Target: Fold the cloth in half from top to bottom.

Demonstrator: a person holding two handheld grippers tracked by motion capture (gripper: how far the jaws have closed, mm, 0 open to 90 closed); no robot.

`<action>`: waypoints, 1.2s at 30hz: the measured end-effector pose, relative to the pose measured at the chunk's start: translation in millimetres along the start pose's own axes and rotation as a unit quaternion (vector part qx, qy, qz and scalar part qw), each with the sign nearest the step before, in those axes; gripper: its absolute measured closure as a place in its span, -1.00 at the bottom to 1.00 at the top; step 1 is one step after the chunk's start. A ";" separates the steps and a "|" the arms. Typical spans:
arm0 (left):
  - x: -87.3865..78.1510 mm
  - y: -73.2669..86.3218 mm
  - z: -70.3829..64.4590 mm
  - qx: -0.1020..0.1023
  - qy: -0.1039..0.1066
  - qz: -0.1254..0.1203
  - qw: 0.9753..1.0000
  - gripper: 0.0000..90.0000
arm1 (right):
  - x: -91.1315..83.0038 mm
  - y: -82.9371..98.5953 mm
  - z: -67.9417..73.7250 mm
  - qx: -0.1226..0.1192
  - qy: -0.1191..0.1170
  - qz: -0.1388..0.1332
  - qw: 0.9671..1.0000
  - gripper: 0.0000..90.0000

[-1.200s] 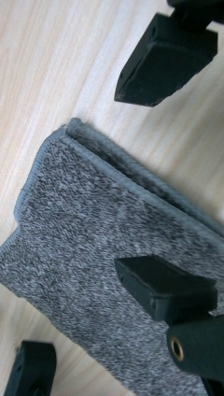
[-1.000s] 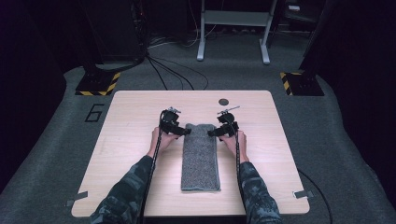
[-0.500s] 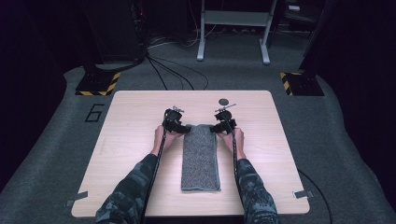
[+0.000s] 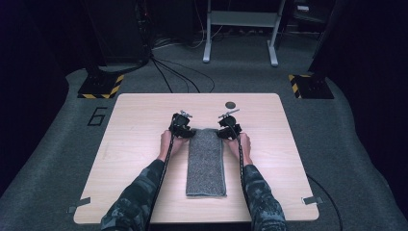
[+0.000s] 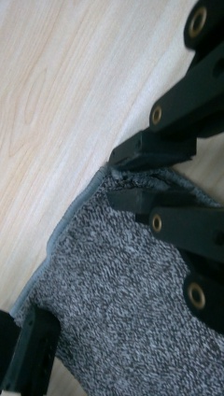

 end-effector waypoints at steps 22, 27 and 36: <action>-4.6 -1.5 -2.4 -0.018 0.019 -0.016 1.000 0.94 | -4.5 -3.7 0.1 0.014 -0.005 -0.031 0.999 0.94; -12.8 -6.2 -1.0 -0.020 0.022 -0.030 0.999 0.94 | -13.4 -10.1 1.9 0.009 -0.011 -0.048 0.999 0.93; -32.7 -24.9 -2.5 -0.014 0.018 -0.068 0.997 0.94 | -30.3 -22.8 2.7 -0.006 -0.001 -0.079 0.997 0.93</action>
Point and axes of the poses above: each handheld gripper's, and its own axes: x roughly forward along the jaws, y roughly out of its underside, z roughly to its left, the point moved 10 cm from there along x, roughly forward along the jaws, and after that the axes turned 1 degree about y, right-handed, at the moved point
